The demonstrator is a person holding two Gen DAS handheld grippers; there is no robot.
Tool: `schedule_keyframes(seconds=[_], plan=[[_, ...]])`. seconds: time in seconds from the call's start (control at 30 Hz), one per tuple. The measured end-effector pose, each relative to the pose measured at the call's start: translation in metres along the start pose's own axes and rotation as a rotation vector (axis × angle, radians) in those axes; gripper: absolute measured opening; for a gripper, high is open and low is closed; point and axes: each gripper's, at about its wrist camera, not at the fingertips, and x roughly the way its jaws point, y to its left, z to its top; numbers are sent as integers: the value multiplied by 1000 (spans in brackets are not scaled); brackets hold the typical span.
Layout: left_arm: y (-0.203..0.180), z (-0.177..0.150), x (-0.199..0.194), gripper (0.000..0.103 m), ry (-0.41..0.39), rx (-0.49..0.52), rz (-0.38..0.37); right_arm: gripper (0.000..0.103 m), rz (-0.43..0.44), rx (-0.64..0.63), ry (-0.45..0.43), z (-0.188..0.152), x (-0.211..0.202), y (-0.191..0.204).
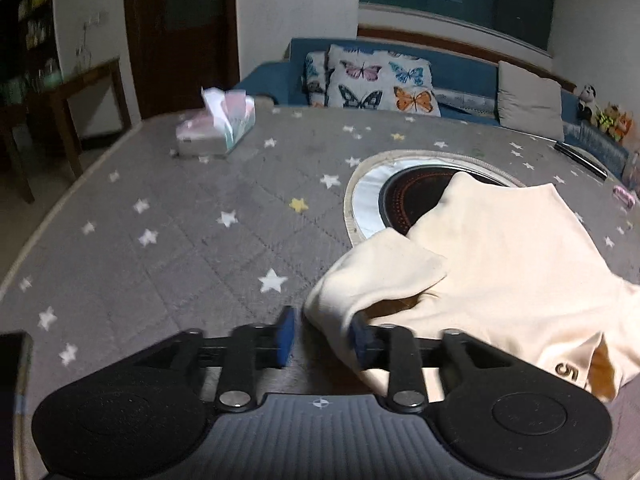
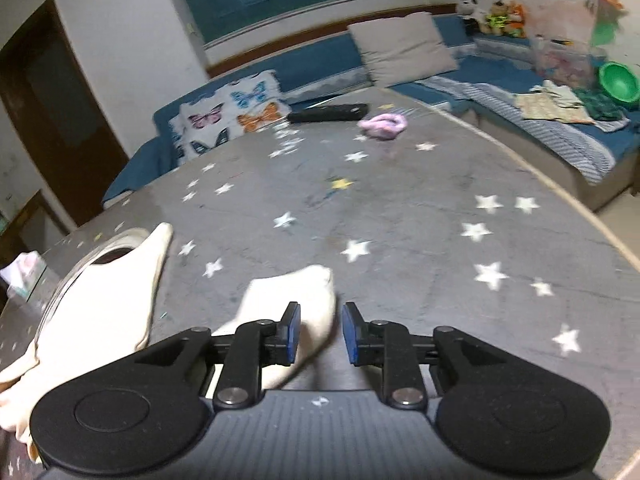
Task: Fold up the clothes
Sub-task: 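Lift and shake the sweatshirt open with both grippers, spreading it over the table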
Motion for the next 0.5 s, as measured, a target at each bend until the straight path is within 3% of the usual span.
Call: schedule_keyframes(seconds=[0.1,0.27,0.4,0.5], plan=[[-10,-6,-18,45,-44,64,-33,35,7,0,-28,1,-12,-3],[-55,-28,-45,45,-83,239,-173,36,74,-88,-15,-2,-11,22],[-99,-46,-53,45,-71,362,-323,38,97,-220,11,-10,1,56],[-128,-57,-53,45,-63,438,-396,38,103,-286,52,-17,14,74]])
